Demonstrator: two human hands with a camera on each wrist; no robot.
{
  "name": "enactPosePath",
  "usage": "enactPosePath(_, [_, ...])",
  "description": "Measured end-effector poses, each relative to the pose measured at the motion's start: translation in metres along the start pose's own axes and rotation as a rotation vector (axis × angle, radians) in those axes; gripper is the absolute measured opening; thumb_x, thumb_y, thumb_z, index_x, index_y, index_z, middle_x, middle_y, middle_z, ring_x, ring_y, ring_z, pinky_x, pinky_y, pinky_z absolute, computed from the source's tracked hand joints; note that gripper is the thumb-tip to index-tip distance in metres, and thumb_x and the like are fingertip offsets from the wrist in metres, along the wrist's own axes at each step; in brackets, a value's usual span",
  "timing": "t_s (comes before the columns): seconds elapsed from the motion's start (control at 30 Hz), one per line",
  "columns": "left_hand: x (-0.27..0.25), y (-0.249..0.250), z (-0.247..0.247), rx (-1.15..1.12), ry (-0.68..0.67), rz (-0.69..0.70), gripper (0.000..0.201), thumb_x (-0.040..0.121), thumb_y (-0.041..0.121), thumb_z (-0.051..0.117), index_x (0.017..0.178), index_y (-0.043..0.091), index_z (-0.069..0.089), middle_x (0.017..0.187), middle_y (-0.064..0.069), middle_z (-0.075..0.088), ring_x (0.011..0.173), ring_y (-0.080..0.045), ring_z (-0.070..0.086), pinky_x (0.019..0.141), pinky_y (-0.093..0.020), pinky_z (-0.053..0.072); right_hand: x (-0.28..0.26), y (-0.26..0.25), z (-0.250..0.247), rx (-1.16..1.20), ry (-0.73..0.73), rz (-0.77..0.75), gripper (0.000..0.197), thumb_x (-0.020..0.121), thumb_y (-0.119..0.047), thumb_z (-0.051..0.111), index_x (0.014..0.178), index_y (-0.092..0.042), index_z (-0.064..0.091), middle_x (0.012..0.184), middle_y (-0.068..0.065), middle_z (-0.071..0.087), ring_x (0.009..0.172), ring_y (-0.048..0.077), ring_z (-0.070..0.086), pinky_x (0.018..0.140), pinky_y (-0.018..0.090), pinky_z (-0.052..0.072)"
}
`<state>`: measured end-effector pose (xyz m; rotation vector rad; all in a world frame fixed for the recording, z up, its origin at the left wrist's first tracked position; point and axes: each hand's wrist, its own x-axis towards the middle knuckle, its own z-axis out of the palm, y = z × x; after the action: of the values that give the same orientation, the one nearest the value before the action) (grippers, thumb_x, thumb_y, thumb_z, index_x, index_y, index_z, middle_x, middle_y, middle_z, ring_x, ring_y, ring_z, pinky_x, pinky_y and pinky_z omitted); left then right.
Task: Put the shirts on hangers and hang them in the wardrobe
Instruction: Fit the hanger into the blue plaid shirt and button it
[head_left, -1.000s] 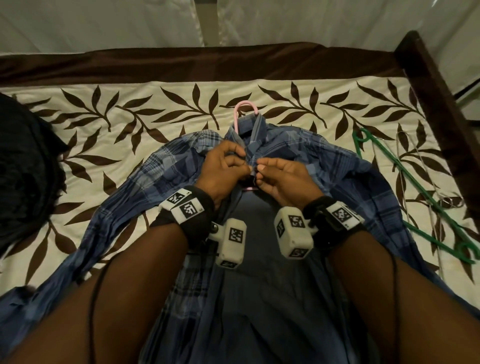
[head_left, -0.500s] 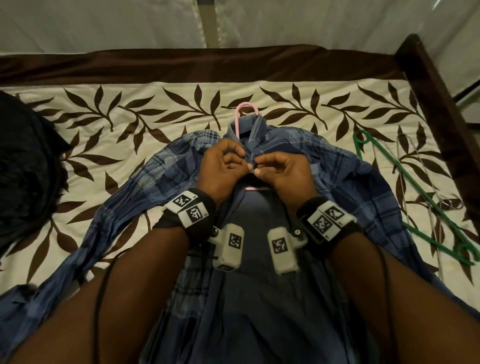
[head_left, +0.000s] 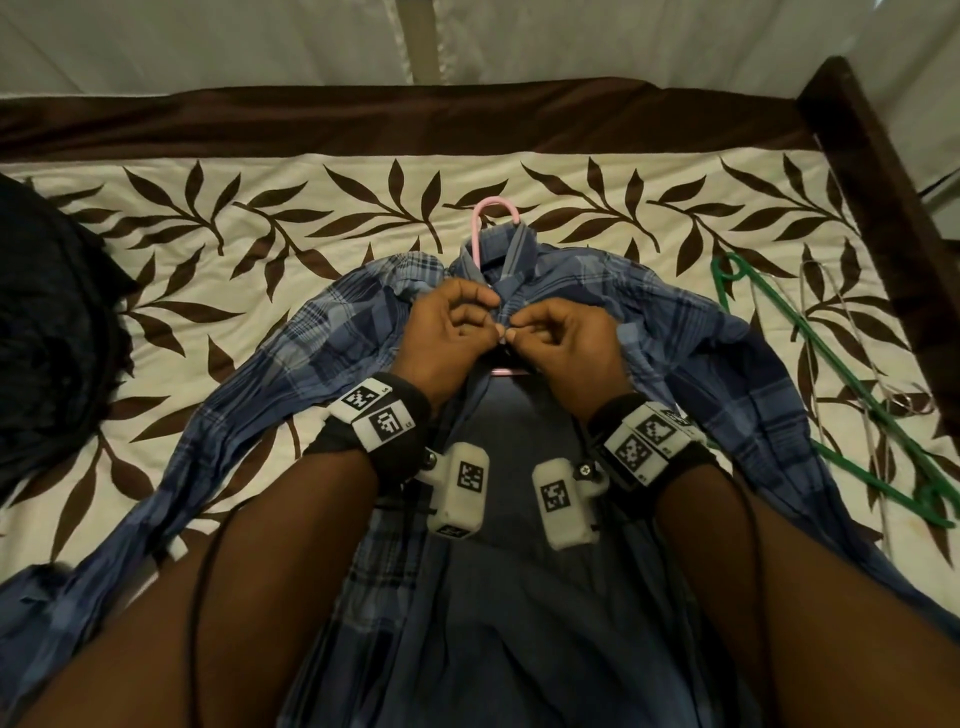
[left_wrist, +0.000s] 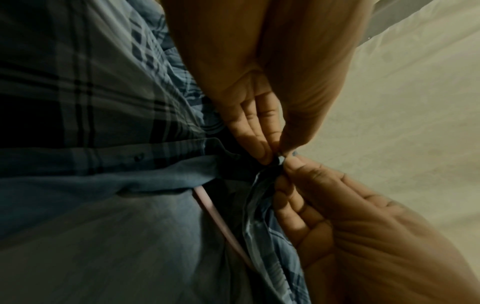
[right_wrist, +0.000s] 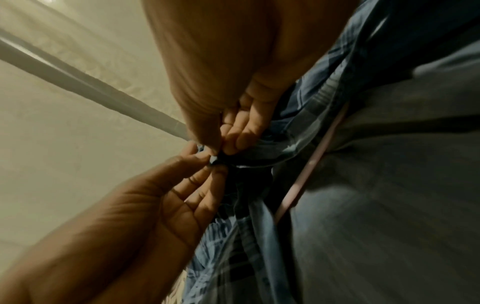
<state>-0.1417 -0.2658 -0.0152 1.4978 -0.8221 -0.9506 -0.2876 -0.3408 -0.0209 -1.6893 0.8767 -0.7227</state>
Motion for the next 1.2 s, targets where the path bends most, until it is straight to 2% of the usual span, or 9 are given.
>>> enactPosePath(0.13, [-0.001, 0.005, 0.003, 0.010, 0.022, 0.007, 0.037, 0.082, -0.013, 0.065, 0.113, 0.007, 0.059, 0.080, -0.016, 0.063, 0.070, -0.026, 0.064, 0.076, -0.040, 0.058, 0.002, 0.000, -0.003, 0.283, -0.049, 0.176, 0.011, 0.087, 0.004, 0.069, 0.086, -0.007, 0.071, 0.074, 0.009, 0.072, 0.070, 0.021, 0.068, 0.075, 0.039, 0.060])
enactPosePath(0.27, [-0.002, 0.009, 0.002, 0.156, 0.025, 0.130, 0.040, 0.082, -0.010, 0.066, 0.116, 0.009, 0.059, 0.082, -0.018, 0.065, 0.064, -0.030, 0.063, 0.069, -0.040, 0.057, 0.005, 0.001, -0.003, 0.464, -0.091, 0.343, 0.011, 0.091, 0.005, 0.063, 0.089, -0.005, 0.069, 0.072, 0.006, 0.071, 0.065, 0.015, 0.064, 0.070, 0.026, 0.058])
enactPosePath(0.37, [-0.002, 0.009, 0.002, 0.304, 0.056, 0.233, 0.042, 0.082, -0.005, 0.070, 0.118, 0.013, 0.060, 0.084, -0.011, 0.066, 0.064, -0.021, 0.066, 0.065, -0.033, 0.059, 0.008, 0.001, -0.004, 0.568, -0.101, 0.429, 0.010, 0.092, 0.003, 0.062, 0.092, -0.004, 0.069, 0.075, 0.006, 0.071, 0.068, 0.014, 0.065, 0.071, 0.023, 0.058])
enactPosePath(0.53, [0.007, 0.009, 0.004, 0.164, 0.197, 0.111, 0.046, 0.080, 0.001, 0.076, 0.118, 0.021, 0.057, 0.097, -0.003, 0.065, 0.078, -0.012, 0.069, 0.070, -0.030, 0.061, 0.010, -0.002, -0.002, 0.587, -0.035, 0.390, 0.013, 0.092, 0.001, 0.064, 0.101, -0.006, 0.071, 0.089, 0.008, 0.076, 0.084, 0.017, 0.071, 0.085, 0.027, 0.058])
enactPosePath(0.63, [0.012, 0.009, 0.001, 0.121, 0.266, 0.038, 0.049, 0.085, 0.003, 0.071, 0.122, 0.029, 0.052, 0.108, 0.007, 0.062, 0.086, 0.004, 0.066, 0.075, -0.020, 0.059, 0.016, 0.004, -0.002, 0.302, 0.000, 0.235, 0.028, 0.089, -0.001, 0.068, 0.116, -0.006, 0.069, 0.110, 0.008, 0.074, 0.103, 0.018, 0.070, 0.094, 0.031, 0.055])
enactPosePath(0.8, [-0.002, -0.007, -0.004, 0.435, 0.290, 0.067, 0.020, 0.086, 0.012, 0.073, 0.101, 0.020, 0.061, 0.088, -0.002, 0.065, 0.069, -0.009, 0.060, 0.066, -0.026, 0.055, 0.008, 0.016, -0.022, -0.571, -0.022, 0.040, 0.025, 0.085, -0.020, 0.074, 0.108, -0.013, 0.074, 0.103, 0.005, 0.073, 0.095, 0.021, 0.068, 0.088, 0.038, 0.056])
enactPosePath(0.9, [-0.016, -0.024, -0.004, 0.786, 0.137, 0.131, 0.024, 0.090, 0.026, 0.069, 0.113, 0.020, 0.065, 0.101, -0.001, 0.066, 0.089, -0.017, 0.061, 0.075, -0.028, 0.045, 0.000, 0.023, -0.025, -0.892, -0.222, 0.057, 0.049, 0.082, -0.048, 0.073, 0.123, -0.020, 0.067, 0.117, 0.008, 0.063, 0.111, 0.030, 0.055, 0.093, 0.045, 0.050])
enactPosePath(1.07, [-0.020, -0.028, -0.007, 1.062, 0.019, 0.104, 0.025, 0.093, 0.026, 0.064, 0.113, 0.013, 0.070, 0.105, -0.013, 0.069, 0.102, -0.033, 0.061, 0.083, -0.038, 0.047, -0.012, 0.019, -0.022, -1.147, -0.244, -0.022, 0.036, 0.094, -0.036, 0.057, 0.124, -0.017, 0.065, 0.119, 0.010, 0.053, 0.114, 0.030, 0.046, 0.085, 0.041, 0.049])
enactPosePath(1.2, [-0.027, -0.024, -0.006, 0.938, 0.129, 0.135, 0.010, 0.088, 0.012, 0.062, 0.093, 0.009, 0.070, 0.091, -0.012, 0.067, 0.086, -0.029, 0.061, 0.071, -0.033, 0.042, -0.018, 0.017, -0.026, -0.798, -0.138, -0.046, 0.025, 0.098, -0.025, 0.054, 0.096, -0.011, 0.074, 0.089, 0.009, 0.066, 0.084, 0.024, 0.059, 0.073, 0.040, 0.051])
